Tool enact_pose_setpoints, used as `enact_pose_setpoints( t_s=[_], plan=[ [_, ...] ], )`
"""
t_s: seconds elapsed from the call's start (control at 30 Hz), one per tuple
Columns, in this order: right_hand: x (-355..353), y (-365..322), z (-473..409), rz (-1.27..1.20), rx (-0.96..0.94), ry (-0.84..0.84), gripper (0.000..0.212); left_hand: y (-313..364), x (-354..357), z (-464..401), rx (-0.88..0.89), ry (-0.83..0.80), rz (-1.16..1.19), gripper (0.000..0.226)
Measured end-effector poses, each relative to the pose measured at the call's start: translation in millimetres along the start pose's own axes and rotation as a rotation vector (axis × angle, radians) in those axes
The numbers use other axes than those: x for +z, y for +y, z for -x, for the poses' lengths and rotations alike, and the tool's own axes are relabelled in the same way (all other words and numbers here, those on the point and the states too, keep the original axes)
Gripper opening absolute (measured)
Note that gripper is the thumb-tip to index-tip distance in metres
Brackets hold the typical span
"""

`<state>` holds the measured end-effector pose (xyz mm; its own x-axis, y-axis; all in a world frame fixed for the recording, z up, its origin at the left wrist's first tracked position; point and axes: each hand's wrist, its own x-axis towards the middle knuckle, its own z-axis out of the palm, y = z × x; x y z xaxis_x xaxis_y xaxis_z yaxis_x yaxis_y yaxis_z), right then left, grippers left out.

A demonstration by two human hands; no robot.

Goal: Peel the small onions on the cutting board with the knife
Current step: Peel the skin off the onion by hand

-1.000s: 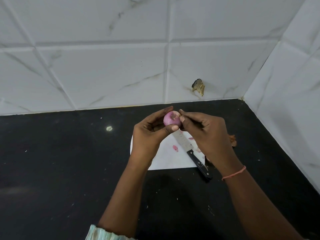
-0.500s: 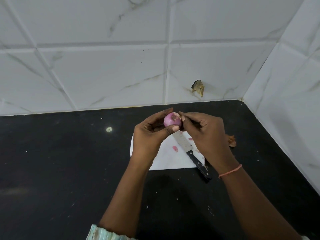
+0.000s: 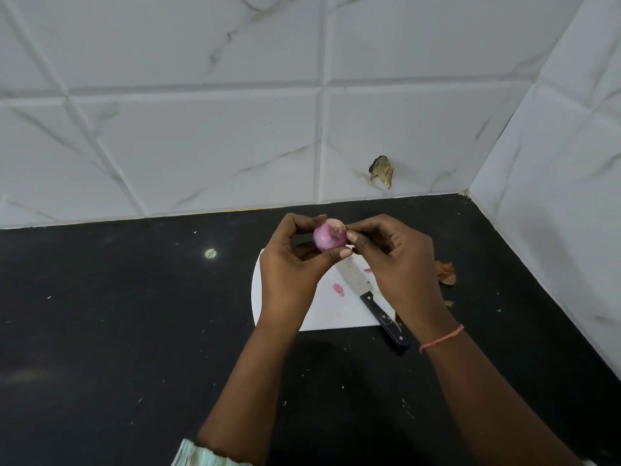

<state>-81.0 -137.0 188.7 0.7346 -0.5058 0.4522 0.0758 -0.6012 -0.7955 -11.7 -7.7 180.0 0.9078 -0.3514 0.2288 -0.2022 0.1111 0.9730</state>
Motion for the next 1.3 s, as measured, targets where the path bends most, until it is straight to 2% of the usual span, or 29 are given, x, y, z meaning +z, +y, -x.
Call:
enact_pose_setpoints(
  t_s=[0.2,0.43,0.53,0.63,0.7,0.77,0.9,1.03,1.17,1.3],
  plan=[
    [-5.2,-2.3,-8.7,0.208,-0.095,-0.137,0.006,-1.7,-0.5,-1.1,0.05,-0.006,-0.073,0.041],
    [-15.0,-5.6,-19.2,0.229,-0.053,-0.322,0.008,-6.3,4.3,1.8,-0.047,-0.031,0.104,0.04],
    [-14.9,-7.2,-19.5,0.033,0.065,-0.297,0.006,-5.1,1.9,-3.8,-0.104,-0.045,0.199,0.047],
    [-7.8,-10.5,-13.8,-0.266,0.292,-0.267,0.009,-10.7,1.1,-5.2,-0.193,-0.09,0.347,0.049],
    [-1.2,-13.4,-8.5,-0.49,0.445,-0.172,0.012,-12.2,3.3,-3.3,-0.264,-0.094,0.498,0.043],
    [4.1,-14.5,-4.5,-0.619,0.509,-0.07,0.013,-13.2,5.4,-2.4,-0.319,-0.064,0.617,0.039],
    [8.2,-8.2,1.9,-0.273,0.21,-0.058,0.023,-14.9,6.8,-4.3,-0.312,-0.035,0.62,0.035],
    [6.0,-3.6,2.4,-0.107,0.006,0.013,0.021,-15.6,5.8,-4.6,-0.308,-0.039,0.659,0.035],
    [3.2,-5.3,0.4,-0.036,-0.062,0.015,0.02,-12.6,3.8,-3.9,-0.226,-0.016,0.507,0.051],
    [3.8,-8.2,-3.1,-0.158,0.07,0.016,0.013,-10.3,4.8,-2.4,-0.093,0.018,0.361,0.049]
  ],
)
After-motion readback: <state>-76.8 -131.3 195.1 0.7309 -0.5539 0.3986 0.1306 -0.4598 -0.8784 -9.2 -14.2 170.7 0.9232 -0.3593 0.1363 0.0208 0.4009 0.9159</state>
